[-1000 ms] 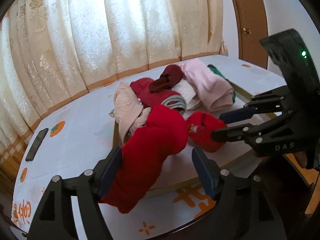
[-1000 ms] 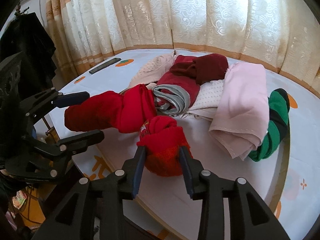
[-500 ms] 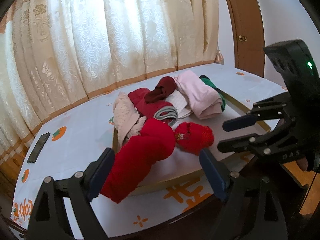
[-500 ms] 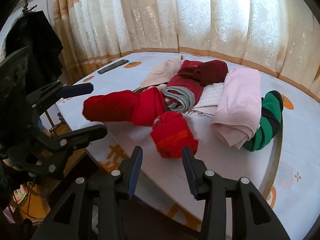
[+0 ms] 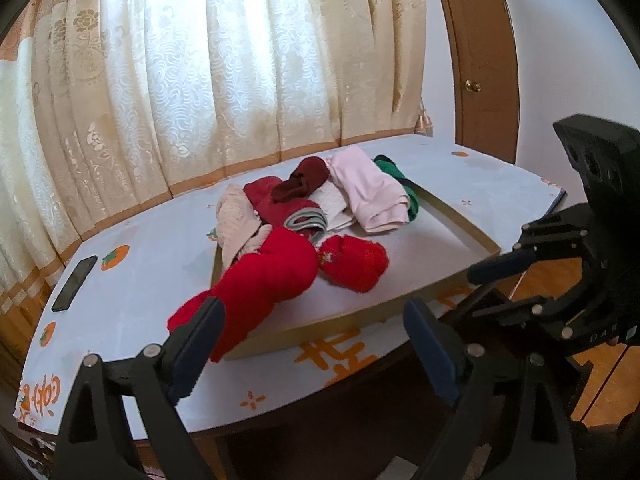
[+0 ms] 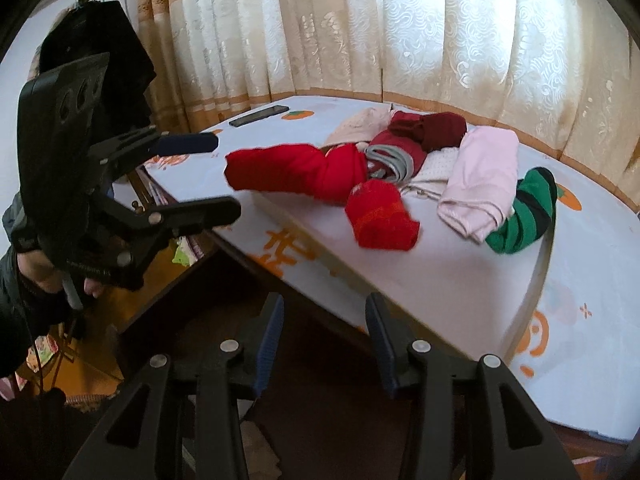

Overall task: Take underwear out of drawer
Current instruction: 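Move both tools back down into the open drawer, then grasp the grey sock with the left tool while the right tool grasps the beige sock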

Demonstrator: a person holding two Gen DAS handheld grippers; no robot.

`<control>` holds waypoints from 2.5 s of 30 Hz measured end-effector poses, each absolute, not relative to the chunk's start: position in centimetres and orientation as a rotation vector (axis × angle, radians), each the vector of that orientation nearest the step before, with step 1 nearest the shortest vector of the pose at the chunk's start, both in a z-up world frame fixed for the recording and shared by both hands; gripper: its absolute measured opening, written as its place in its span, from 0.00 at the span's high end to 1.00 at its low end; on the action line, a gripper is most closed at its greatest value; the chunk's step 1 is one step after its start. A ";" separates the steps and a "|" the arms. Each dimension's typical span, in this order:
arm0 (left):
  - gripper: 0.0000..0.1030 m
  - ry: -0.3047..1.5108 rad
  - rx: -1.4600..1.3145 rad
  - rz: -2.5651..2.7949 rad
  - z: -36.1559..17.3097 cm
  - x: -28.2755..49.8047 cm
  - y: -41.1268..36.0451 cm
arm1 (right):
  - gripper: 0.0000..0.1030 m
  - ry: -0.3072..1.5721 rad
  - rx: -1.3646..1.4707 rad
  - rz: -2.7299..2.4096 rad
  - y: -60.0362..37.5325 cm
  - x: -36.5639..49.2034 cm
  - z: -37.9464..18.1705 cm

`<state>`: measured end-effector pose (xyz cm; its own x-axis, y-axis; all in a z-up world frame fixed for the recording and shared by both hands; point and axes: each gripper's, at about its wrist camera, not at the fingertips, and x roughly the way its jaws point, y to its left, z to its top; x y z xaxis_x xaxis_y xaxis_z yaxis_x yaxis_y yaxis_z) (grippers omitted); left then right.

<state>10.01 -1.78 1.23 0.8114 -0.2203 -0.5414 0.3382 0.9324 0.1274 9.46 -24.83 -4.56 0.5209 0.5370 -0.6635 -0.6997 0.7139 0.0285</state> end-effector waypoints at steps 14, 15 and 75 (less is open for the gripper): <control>0.10 0.568 0.187 -0.333 0.0 6.7 -2.5 | 0.54 0.724 -0.241 0.756 -27.1 6.7 -6.7; 0.10 0.575 0.188 -0.336 -0.3 6.5 -2.5 | 0.54 0.730 -0.241 0.755 -27.2 6.7 -6.9; 0.11 1.349 0.283 -0.699 -16.0 7.2 -2.7 | 0.54 1.303 -0.481 1.098 -21.1 6.4 -21.8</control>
<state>7.20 -2.69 -16.05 0.0580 -0.2961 -0.9534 0.6076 0.7682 -0.2016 6.38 -21.08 -21.77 -0.1099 0.3685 -0.9231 -0.8475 0.4504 0.2807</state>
